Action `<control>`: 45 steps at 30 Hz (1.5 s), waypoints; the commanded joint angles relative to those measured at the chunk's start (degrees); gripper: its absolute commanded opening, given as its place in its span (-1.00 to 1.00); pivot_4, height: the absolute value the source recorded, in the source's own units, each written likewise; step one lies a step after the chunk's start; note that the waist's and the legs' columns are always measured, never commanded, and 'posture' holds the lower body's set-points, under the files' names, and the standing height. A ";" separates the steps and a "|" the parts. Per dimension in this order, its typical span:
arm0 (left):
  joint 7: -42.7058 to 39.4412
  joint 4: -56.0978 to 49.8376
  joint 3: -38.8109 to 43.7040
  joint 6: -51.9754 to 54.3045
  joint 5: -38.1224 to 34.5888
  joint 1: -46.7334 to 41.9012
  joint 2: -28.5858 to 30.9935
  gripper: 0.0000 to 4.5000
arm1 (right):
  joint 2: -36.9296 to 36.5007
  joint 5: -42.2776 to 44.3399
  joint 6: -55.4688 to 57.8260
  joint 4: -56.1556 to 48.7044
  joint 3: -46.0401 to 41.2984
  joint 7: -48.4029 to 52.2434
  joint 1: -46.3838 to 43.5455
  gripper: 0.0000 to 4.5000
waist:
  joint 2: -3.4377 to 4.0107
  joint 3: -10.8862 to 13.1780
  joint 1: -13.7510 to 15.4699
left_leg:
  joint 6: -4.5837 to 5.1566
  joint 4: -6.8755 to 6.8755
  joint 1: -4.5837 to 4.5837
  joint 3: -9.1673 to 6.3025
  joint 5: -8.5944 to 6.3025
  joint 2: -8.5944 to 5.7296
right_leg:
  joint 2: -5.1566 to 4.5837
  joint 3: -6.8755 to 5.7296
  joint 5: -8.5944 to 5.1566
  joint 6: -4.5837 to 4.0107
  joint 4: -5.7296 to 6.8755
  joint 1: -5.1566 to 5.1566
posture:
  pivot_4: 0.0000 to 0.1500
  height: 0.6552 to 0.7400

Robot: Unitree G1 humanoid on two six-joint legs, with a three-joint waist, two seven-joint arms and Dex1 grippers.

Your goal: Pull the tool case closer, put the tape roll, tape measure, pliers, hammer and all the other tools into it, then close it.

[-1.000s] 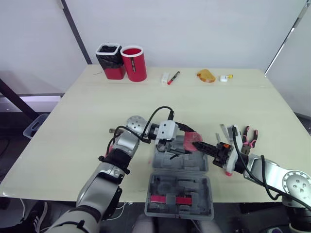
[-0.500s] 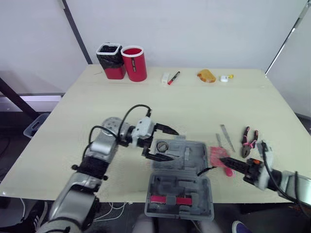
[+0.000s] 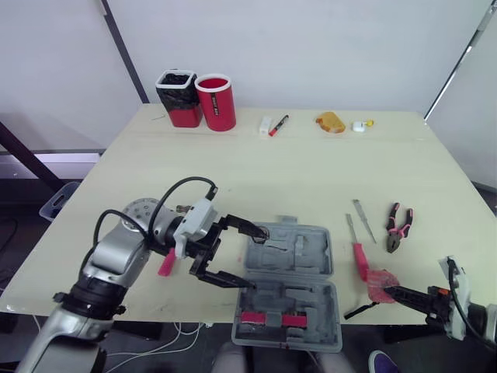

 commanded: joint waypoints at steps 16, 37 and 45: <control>1.01 -7.96 4.93 4.39 -3.54 2.24 1.13 1.00 | 6.31 -10.01 1.77 4.53 -2.16 2.96 -4.94 -0.82 | 0.01 0.00 0.04 | 0.00 0.01 0.03 0.02 0.00 -0.02 | 0.01 0.01 0.00 0.01 0.01 0.01 | 1.00 1.00; -1.69 -3.75 5.55 1.31 -1.82 3.57 1.37 1.00 | 5.47 -52.73 -49.00 -8.99 -1.56 37.63 10.44 0.96 | 0.08 -0.03 -0.06 | 0.00 0.02 0.06 0.03 0.00 -0.03 | 0.02 0.01 -0.12 0.21 0.02 0.01 | 1.00 1.00; -2.44 -3.94 6.24 0.34 -1.81 4.59 1.79 1.00 | 6.42 -62.91 -67.75 1.77 6.06 47.96 1.73 0.96 | 0.09 -0.02 0.11 | -0.01 0.06 0.10 0.07 0.00 -0.03 | 0.02 0.04 -0.02 0.04 0.04 0.05 | 1.00 1.00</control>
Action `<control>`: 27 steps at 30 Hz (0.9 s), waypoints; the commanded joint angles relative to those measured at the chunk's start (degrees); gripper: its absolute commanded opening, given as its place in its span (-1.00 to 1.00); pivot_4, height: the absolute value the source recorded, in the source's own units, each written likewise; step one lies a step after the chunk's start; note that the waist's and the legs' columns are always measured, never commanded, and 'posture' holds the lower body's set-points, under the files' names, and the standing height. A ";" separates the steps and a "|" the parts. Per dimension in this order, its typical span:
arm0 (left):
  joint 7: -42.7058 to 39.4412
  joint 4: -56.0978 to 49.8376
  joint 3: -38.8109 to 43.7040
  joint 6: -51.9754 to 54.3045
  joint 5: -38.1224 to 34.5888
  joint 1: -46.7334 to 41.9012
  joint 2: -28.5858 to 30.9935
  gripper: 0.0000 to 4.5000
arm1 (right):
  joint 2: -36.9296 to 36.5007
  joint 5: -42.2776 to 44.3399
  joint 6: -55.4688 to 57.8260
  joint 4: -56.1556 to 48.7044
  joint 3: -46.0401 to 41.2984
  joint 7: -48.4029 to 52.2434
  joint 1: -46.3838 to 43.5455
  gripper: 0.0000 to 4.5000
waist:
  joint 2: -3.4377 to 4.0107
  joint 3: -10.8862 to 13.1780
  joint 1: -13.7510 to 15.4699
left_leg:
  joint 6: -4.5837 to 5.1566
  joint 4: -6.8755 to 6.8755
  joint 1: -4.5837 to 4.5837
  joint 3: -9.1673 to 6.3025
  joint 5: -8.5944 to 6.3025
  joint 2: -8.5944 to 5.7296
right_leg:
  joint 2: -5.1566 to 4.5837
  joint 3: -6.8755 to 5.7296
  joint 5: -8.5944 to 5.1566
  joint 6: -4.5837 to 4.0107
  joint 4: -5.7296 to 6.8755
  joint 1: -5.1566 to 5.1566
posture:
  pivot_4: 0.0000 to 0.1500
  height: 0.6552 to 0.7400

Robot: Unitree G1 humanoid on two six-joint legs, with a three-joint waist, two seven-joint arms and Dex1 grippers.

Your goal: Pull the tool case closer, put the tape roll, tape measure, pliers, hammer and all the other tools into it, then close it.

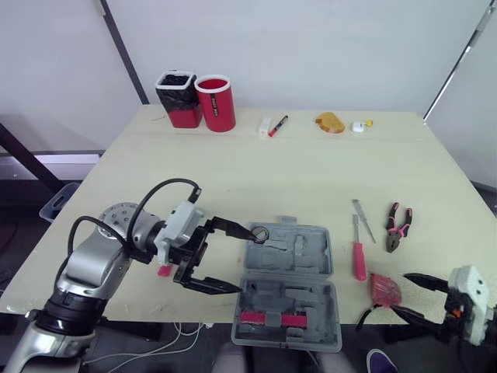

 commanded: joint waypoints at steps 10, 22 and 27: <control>-1.55 -3.73 1.84 -1.23 -0.93 2.45 1.44 1.00 | 0.14 -10.90 -13.33 22.17 8.14 4.97 -13.40 0.96 | 0.07 0.02 0.06 | 0.00 0.05 0.09 0.09 0.00 0.01 | 0.00 0.07 0.03 -0.06 0.05 0.05 | 1.00 1.00; -0.08 -4.67 2.47 -1.20 -0.86 3.62 1.09 1.00 | 0.44 -14.32 -16.44 29.02 10.61 4.47 -17.02 0.96 | 0.08 0.02 0.11 | 0.00 0.04 0.34 0.19 0.00 0.01 | 0.00 0.17 0.03 -0.06 0.06 0.27 | 1.00 1.00; 0.10 -4.60 2.49 -1.22 -0.91 3.60 1.00 1.00 | 0.27 -13.06 -16.42 28.55 9.72 4.67 -17.09 0.96 | 0.08 0.02 0.00 | 0.00 -0.09 0.61 0.42 0.00 0.01 | 0.00 0.41 0.02 -0.06 0.09 0.35 | 1.00 1.00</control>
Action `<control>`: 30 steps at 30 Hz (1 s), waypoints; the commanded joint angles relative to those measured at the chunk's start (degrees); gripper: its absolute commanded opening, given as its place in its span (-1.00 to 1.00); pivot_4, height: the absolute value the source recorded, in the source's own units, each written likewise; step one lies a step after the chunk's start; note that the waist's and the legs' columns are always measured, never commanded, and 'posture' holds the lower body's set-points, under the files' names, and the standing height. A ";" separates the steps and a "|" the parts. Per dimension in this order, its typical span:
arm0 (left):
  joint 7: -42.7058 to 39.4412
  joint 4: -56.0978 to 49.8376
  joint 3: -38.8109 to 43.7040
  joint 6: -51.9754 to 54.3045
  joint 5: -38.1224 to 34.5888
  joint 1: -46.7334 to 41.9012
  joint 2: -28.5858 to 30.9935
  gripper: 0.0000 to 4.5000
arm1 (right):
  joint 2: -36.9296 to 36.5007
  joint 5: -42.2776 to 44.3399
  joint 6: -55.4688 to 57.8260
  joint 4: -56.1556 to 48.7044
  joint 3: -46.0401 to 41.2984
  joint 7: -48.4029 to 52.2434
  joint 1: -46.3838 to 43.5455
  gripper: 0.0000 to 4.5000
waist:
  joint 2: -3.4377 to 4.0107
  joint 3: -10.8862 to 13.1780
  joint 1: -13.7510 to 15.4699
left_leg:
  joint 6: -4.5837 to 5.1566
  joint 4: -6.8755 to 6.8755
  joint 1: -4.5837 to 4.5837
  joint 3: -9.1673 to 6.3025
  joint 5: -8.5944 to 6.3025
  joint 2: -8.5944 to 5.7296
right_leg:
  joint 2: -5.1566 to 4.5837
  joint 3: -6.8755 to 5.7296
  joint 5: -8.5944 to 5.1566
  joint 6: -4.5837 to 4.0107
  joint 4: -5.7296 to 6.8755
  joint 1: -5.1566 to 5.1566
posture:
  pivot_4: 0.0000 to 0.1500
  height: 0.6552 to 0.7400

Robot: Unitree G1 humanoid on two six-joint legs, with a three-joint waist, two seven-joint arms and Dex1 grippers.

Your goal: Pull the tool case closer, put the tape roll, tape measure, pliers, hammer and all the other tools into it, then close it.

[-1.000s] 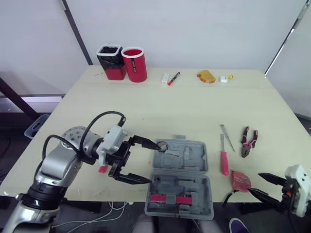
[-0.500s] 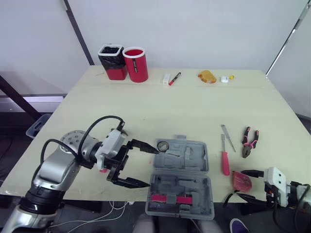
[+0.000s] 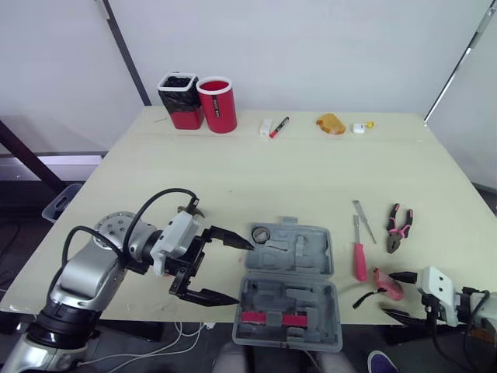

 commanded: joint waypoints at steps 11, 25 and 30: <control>-0.49 -1.06 1.10 -0.84 -0.52 -0.25 -0.96 1.00 | 0.64 4.72 5.55 -6.36 -2.73 -3.05 1.53 0.96 | 0.00 0.00 -0.10 | 0.00 -0.03 0.09 0.13 0.00 0.01 | 0.02 0.15 0.01 0.01 0.02 0.00 | 1.00 1.00; -0.73 -1.11 1.05 -0.66 -0.68 -0.19 -0.86 1.00 | 6.12 6.55 13.94 -15.23 -4.16 -13.24 8.10 0.96 | 0.01 0.00 -0.12 | 0.00 -0.04 0.09 0.16 0.00 0.02 | 0.02 0.17 0.00 0.01 0.02 -0.01 | 1.00 1.00; -0.92 -0.67 0.87 -0.64 -0.65 -0.82 -0.99 1.00 | 8.02 6.53 15.06 -17.30 -4.27 -16.30 9.72 0.96 | 0.01 0.00 -0.11 | 0.00 -0.04 0.09 0.17 0.00 0.02 | 0.02 0.18 0.00 0.01 0.02 -0.01 | 1.00 1.00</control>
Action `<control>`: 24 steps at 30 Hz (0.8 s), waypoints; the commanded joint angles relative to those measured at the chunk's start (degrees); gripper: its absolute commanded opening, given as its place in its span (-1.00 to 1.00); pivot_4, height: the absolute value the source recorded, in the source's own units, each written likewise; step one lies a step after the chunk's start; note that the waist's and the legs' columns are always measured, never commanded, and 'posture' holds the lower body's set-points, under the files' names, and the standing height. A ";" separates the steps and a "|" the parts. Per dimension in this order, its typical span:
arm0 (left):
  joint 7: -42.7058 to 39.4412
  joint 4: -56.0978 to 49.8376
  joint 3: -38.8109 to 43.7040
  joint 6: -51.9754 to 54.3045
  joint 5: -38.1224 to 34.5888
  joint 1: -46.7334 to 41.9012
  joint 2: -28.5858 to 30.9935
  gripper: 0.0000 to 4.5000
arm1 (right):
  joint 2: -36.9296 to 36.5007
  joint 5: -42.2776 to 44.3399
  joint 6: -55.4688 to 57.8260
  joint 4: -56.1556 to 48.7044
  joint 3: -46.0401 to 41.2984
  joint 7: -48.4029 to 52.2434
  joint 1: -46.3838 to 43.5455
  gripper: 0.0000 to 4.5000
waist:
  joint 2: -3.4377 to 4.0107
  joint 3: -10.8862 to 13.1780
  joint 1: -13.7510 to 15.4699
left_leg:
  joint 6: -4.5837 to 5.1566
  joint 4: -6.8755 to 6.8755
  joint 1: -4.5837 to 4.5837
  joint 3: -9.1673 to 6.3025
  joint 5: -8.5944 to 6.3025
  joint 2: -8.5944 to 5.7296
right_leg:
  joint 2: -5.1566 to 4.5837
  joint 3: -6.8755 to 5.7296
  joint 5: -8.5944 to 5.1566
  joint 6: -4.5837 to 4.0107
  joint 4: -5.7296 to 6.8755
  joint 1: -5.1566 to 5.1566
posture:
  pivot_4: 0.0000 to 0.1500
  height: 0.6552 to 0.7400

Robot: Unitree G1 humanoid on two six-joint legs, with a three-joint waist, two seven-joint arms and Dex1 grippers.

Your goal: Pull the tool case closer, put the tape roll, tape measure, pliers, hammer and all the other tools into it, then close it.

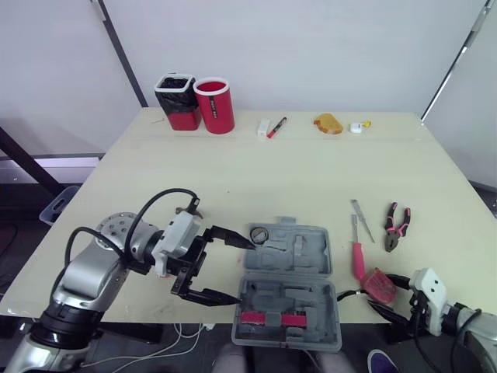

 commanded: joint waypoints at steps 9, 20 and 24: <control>-1.13 -0.39 0.69 -0.36 -0.65 -1.01 -0.37 1.00 | 0.26 -0.32 -1.79 -3.01 -3.53 -4.34 2.12 0.31 | 0.00 0.00 0.00 | 0.00 0.00 0.00 0.00 0.00 0.00 | 0.00 0.01 -0.01 -0.01 -0.01 0.00 | 1.00 1.00; -0.05 -0.23 0.93 0.02 -0.75 -1.15 -1.28 1.00 | -11.92 5.28 10.07 -15.53 -6.09 2.65 0.95 0.31 | 0.02 0.00 -0.09 | 0.00 -0.01 0.01 0.03 0.00 0.00 | 0.00 0.04 0.00 0.01 -0.01 -0.01 | 1.00 1.00; 1.35 0.04 1.29 0.17 -0.41 -0.99 -2.21 1.00 | -16.63 5.90 16.75 -20.91 -4.17 4.86 -3.55 0.31 | 0.03 0.01 -0.13 | 0.00 -0.01 0.01 0.01 0.00 0.01 | 0.03 0.03 0.00 0.02 0.00 -0.01 | 1.00 1.00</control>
